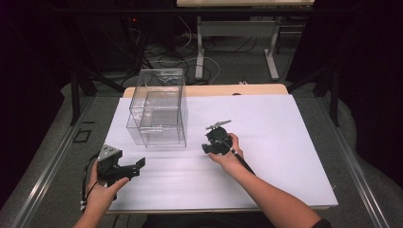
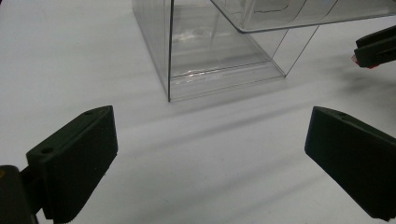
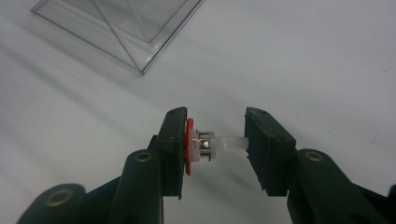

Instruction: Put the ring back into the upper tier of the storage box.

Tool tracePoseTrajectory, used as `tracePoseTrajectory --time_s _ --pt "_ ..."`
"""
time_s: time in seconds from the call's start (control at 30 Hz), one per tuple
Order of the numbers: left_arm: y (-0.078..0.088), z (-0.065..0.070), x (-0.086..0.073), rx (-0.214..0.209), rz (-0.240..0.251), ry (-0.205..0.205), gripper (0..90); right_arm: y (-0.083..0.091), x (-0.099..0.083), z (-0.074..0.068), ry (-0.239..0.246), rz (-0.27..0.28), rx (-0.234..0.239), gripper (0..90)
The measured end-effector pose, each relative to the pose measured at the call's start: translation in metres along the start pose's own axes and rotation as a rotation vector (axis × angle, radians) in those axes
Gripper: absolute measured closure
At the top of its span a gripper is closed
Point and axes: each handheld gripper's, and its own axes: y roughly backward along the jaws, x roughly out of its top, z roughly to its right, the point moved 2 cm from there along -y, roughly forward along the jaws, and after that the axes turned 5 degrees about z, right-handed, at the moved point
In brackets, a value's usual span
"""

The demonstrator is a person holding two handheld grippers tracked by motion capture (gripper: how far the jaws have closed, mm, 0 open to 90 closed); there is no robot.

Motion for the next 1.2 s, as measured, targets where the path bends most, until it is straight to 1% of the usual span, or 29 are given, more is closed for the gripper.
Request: tracePoseTrajectory --time_s 0.03,0.07,0.1,0.13,0.17,0.2,0.27,0.3,0.33,0.37,0.4,0.43,0.5,0.53,0.57,0.6,0.67,0.73,0.77,0.83,0.87,0.9,1.0,1.03,1.1,1.13,1.17,1.2 --pt "0.0 0.0 0.0 0.0 0.0 0.0 2.7 0.001 0.002 0.001 -0.019 -0.016 -0.007 59.5" --pt "0.0 0.0 0.0 0.0 -0.001 -0.001 2.7 0.001 0.005 0.002 -0.026 -0.019 -0.012 59.4" --pt "0.0 0.0 0.0 0.0 -0.001 0.0 2.7 0.001 0.007 0.004 -0.02 -0.017 -0.007 59.4" --pt "0.0 0.0 0.0 0.0 -0.002 0.001 2.7 0.001 0.009 0.005 -0.032 -0.019 -0.012 59.4" --pt "0.0 0.0 0.0 0.0 -0.001 0.0 2.7 0.003 0.015 0.007 -0.037 -0.022 -0.027 59.4" --pt "0.0 0.0 0.0 0.0 -0.002 0.0 2.7 0.003 0.015 0.007 -0.037 -0.022 -0.027 59.4" --pt "0.0 0.0 0.0 0.0 -0.002 0.001 2.7 0.005 0.02 0.008 -0.039 -0.021 -0.034 59.4" --pt "0.0 0.0 0.0 0.0 -0.003 0.002 2.7 0.006 0.024 0.009 -0.036 -0.027 -0.04 59.5" --pt "0.0 0.0 0.0 -0.001 -0.003 0.002 2.7 0.009 0.03 0.011 -0.046 -0.031 -0.048 59.4" --pt "0.0 0.0 0.0 -0.001 -0.003 0.002 2.7 0.009 0.033 0.012 -0.058 -0.024 -0.042 59.4" --pt "0.0 0.0 0.0 -0.001 -0.003 0.002 2.7 0.011 0.036 0.014 -0.054 -0.035 -0.049 59.4" --pt "0.0 0.0 0.0 -0.001 -0.004 0.001 2.7 0.012 0.04 0.015 -0.063 -0.039 -0.051 59.4" --pt "0.0 0.0 0.0 -0.002 -0.002 0.001 2.7 0.014 0.043 0.015 -0.065 -0.041 -0.051 59.4" --pt "0.0 0.0 0.0 -0.001 -0.002 0.001 2.7 0.017 0.049 0.016 -0.064 -0.041 -0.053 59.4" --pt "0.0 0.0 0.0 0.0 -0.002 0.0 2.7 0.017 0.049 0.016 -0.064 -0.041 -0.053 59.4" --pt "0.0 0.0 0.0 0.0 -0.002 0.001 2.7 0.021 0.055 0.016 -0.063 -0.041 -0.052 59.4" --pt "-0.001 0.0 0.0 0.0 -0.003 0.001 2.7 0.025 0.061 0.015 -0.06 -0.038 -0.047 59.4" --pt "0.0 0.0 0.0 -0.001 -0.003 0.0 2.7 0.031 0.068 0.014 -0.049 -0.04 -0.056 59.4" --pt "-0.001 0.0 0.0 -0.002 -0.001 0.0 2.7 0.033 0.071 0.013 -0.053 -0.036 -0.055 59.4" --pt "-0.001 0.0 0.0 -0.003 -0.001 -0.001 2.7 0.035 0.074 0.012 -0.047 -0.036 -0.054 59.4" --pt "-0.001 0.0 0.0 -0.003 -0.002 -0.001 2.7 0.04 0.08 0.01 -0.033 -0.032 -0.05 59.4" --pt "-0.001 0.0 0.0 -0.002 -0.002 -0.001 2.7 0.043 0.083 0.009 -0.021 -0.034 -0.055 59.4" --pt "-0.001 0.0 0.0 -0.003 -0.002 0.0 2.7 0.05 0.091 0.004 -0.008 -0.026 -0.045 59.4" --pt "-0.001 0.0 0.0 -0.003 -0.002 -0.001 2.7 0.05 0.091 0.004 -0.008 -0.026 -0.045 59.4" --pt "0.0 0.0 0.0 -0.003 -0.006 0.0 2.7 0.056 0.098 -0.001 0.01 -0.03 -0.043 59.4" --pt "-0.001 0.0 0.0 -0.003 -0.006 0.0 2.7 0.056 0.098 -0.001 0.01 -0.03 -0.043 59.4" --pt "-0.001 0.0 0.0 -0.003 -0.006 0.0 2.7 0.058 0.1 -0.002 0.026 -0.035 -0.038 59.4" --pt "-0.001 0.0 0.0 -0.003 -0.006 0.0 2.7 0.059 0.102 -0.005 0.016 -0.032 -0.035 59.4"
